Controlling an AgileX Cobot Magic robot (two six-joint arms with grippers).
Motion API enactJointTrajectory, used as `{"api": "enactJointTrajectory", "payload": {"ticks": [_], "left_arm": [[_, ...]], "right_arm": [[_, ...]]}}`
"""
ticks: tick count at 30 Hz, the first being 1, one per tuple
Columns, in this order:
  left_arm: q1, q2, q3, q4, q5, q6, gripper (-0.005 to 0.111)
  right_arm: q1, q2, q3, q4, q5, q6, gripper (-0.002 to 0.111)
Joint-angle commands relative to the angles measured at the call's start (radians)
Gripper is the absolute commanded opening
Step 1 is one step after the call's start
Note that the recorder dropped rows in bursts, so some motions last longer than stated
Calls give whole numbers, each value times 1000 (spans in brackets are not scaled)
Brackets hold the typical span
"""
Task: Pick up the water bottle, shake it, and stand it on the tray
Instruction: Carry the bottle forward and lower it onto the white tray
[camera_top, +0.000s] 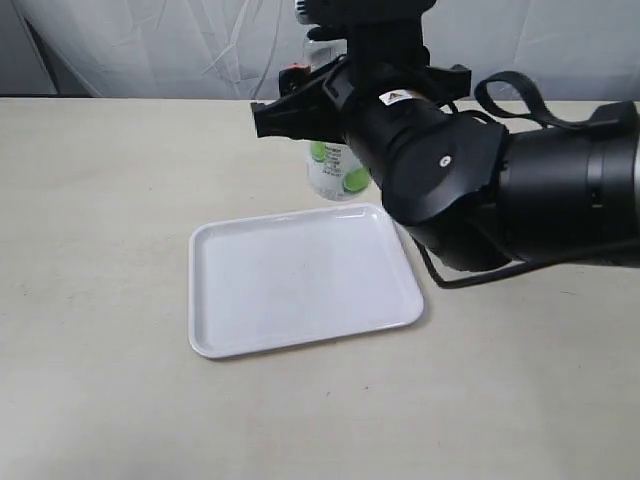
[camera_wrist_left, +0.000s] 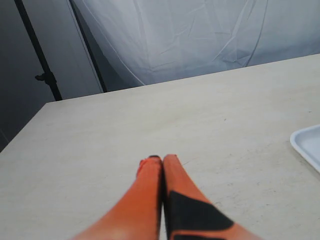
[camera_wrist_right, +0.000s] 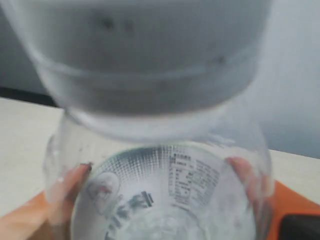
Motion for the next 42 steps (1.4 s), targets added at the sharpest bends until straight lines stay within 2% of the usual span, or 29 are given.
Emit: {"api": "enactJointTrajectory", "payload": {"ticks": [1,5,13,31,33,35,36,37,38,39,42], "left_arm": [[0,-5,4,-4,-4,-3,0],[0,-5,4,-4,-4,-3,0],[0,-5,4,-4,-4,-3,0],[0,-5,4,-4,-4,-3,0],[0,-5,4,-4,-4,-3,0],[0,-5,4,-4,-4,-3,0],[0,-5,4,-4,-4,-3,0],[0,-5,4,-4,-4,-3,0],[0,-5,4,-4,-4,-3,0],[0,-5,4,-4,-4,-3,0],[0,-5,4,-4,-4,-3,0]], "right_arm": [[10,21,-7,-158,95,101,-1],[10,102,-7,-188,-20,245,-1],[10,245,-7,-473,-63,542,-1],[8,313,-7,-510,67,562,0],[8,313,-7,-530,90,562,8],[8,313,-7,-549,109,562,24],[8,313,-7,-551,116,562,51],[8,313,-7,-542,116,562,63],[8,313,-7,-537,122,560,91],[8,313,-7,-544,124,558,103],[8,299,-7,-553,122,551,104]]}}
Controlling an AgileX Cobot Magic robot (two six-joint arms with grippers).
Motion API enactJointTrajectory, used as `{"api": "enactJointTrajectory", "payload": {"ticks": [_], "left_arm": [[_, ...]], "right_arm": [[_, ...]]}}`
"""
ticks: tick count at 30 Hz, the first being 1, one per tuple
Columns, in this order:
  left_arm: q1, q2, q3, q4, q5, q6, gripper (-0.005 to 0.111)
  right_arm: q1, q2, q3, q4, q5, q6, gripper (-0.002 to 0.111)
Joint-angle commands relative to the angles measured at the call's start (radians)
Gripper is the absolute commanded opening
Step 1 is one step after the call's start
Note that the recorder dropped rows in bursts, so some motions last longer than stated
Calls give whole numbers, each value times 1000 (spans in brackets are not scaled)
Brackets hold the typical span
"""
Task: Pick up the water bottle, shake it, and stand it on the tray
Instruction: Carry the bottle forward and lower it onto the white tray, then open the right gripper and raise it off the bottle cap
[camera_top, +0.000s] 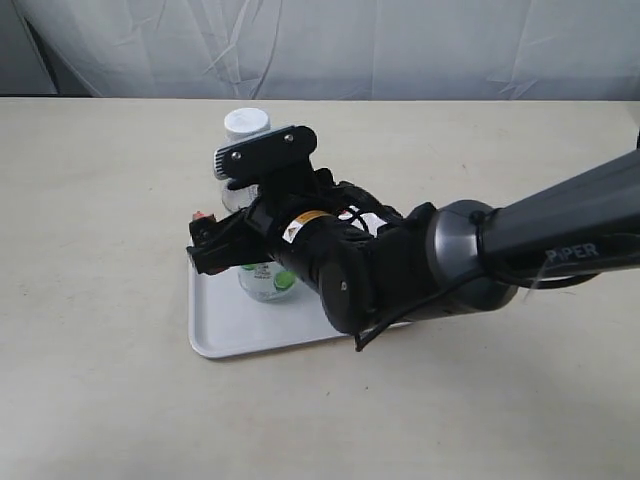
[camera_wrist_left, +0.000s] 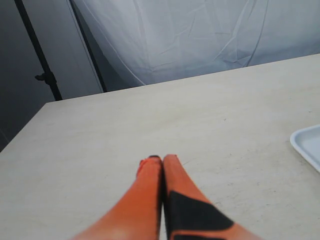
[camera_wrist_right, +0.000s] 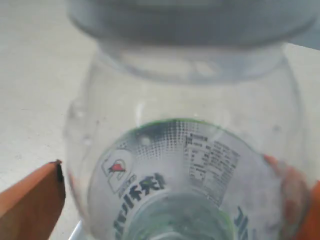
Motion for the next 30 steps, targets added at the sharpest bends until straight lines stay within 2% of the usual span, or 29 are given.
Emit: {"api": "enactJointTrajectory", "payload": {"ticks": [1,8,13,19,26,28,30], "left_arm": [[0,-5,4,-4,-4,-3,0],[0,-5,4,-4,-4,-3,0],[0,-5,4,-4,-4,-3,0],[0,-5,4,-4,-4,-3,0],[0,-5,4,-4,-4,-3,0],[0,-5,4,-4,-4,-3,0],[0,-5,4,-4,-4,-3,0]], "right_arm": [[-4,-30,0,-10,-2,-21,104],[-4,-166,0,-10,4,-100,104],[-4,-279,0,35,6,-248,104],[-4,-433,0,147,143,-408,104],[-4,-581,0,201,238,-442,104],[-4,-612,0,261,235,-503,95],[-4,-634,0,360,229,-602,71]]}}
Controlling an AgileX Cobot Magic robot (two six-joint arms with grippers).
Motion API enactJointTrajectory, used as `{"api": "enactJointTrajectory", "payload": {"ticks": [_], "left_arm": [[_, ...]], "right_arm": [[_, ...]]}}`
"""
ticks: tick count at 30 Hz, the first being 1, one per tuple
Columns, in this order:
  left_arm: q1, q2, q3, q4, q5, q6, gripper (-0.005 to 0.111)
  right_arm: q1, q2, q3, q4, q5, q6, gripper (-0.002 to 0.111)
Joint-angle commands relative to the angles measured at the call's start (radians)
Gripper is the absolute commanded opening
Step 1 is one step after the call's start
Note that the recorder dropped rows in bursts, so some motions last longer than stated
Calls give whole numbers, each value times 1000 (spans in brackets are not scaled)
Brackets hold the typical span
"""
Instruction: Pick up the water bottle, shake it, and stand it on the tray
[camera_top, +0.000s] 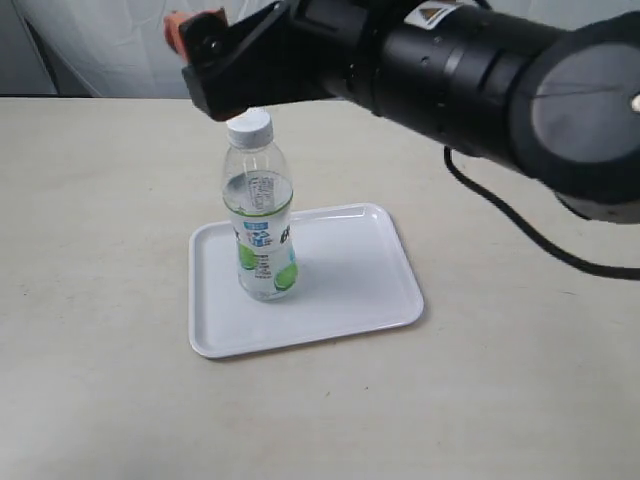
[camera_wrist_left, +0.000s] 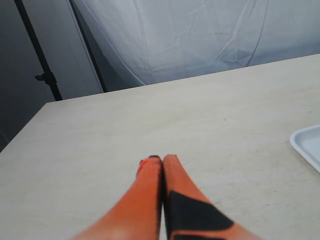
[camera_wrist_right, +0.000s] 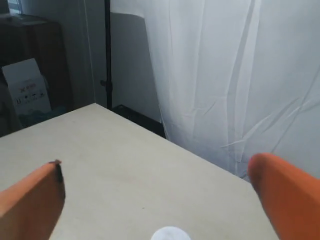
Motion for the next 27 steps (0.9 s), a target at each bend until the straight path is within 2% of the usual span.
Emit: {"api": "enactJointTrajectory", "payload": {"ticks": [1,3,4,7,10,12,14,16,19,23,27], "left_arm": [[0,-5,4,-4,-4,-3,0],[0,-5,4,-4,-4,-3,0],[0,-5,4,-4,-4,-3,0],[0,-5,4,-4,-4,-3,0],[0,-5,4,-4,-4,-3,0],[0,-5,4,-4,-4,-3,0],[0,-5,4,-4,-4,-3,0],[0,-5,4,-4,-4,-3,0],[0,-5,4,-4,-4,-3,0],[0,-5,4,-4,-4,-3,0],[0,-5,4,-4,-4,-3,0]], "right_arm": [[-4,-64,0,190,-3,-210,51],[-4,-82,0,261,-3,-315,10],[-4,-89,0,269,-3,-368,1],[-4,-101,0,295,-73,-471,6],[-16,-101,0,450,-216,-574,1],[-41,-102,13,621,-204,-714,-1],[-62,-106,58,674,-160,-779,-1],[-74,-111,126,647,-139,-769,-1],[-74,-114,231,667,-202,-708,-1],[-74,-114,329,814,-236,-695,-1],[-74,-114,349,922,-232,-695,-1]]}}
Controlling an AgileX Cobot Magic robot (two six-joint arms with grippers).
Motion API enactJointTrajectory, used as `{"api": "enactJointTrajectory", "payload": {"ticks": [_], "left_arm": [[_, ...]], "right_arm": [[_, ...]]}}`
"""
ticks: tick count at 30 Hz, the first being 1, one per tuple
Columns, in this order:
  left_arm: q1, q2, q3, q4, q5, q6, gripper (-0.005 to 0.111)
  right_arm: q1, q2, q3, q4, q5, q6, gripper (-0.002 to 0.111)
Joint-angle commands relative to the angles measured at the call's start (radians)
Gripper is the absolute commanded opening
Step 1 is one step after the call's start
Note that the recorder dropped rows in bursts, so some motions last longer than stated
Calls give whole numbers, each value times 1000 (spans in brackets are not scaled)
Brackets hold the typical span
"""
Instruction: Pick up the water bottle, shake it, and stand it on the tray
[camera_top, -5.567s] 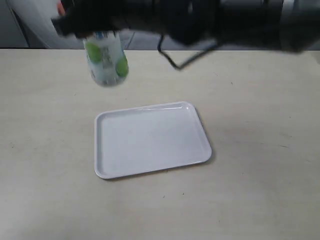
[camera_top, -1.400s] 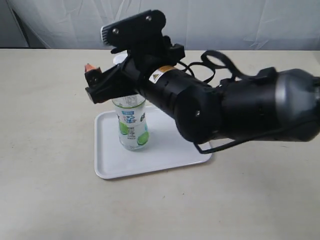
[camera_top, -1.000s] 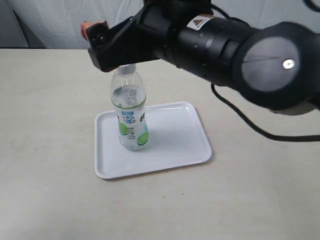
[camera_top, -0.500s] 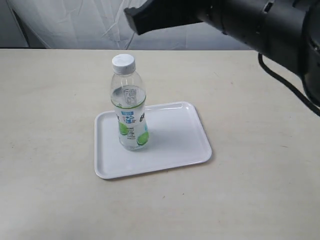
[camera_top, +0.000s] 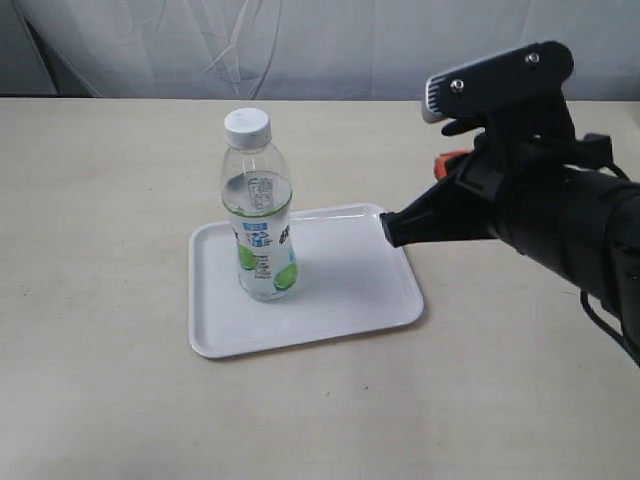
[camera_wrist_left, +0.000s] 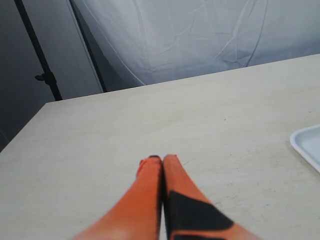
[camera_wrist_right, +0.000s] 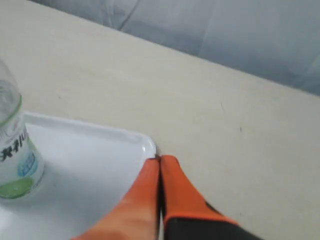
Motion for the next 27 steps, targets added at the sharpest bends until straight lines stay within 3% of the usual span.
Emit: {"api": "enactJointTrajectory", "payload": {"ticks": [1,12,15,23,27], "left_arm": [[0,-5,4,-4,-4,-3,0],[0,-5,4,-4,-4,-1,0],[0,-5,4,-4,-4,-1,0],[0,-5,4,-4,-4,-4,0],[0,-5,4,-4,-4,-4,0]], "right_arm": [[-3,-6,17,92,-4,6,-1],[-3,-117,17,92,-81,26,-1],[-65,-211,17,92,1,28,-1],[-526,-477,41,92,415,-30,-1],[-719,-723,132,92,436,-30,-1]]}}
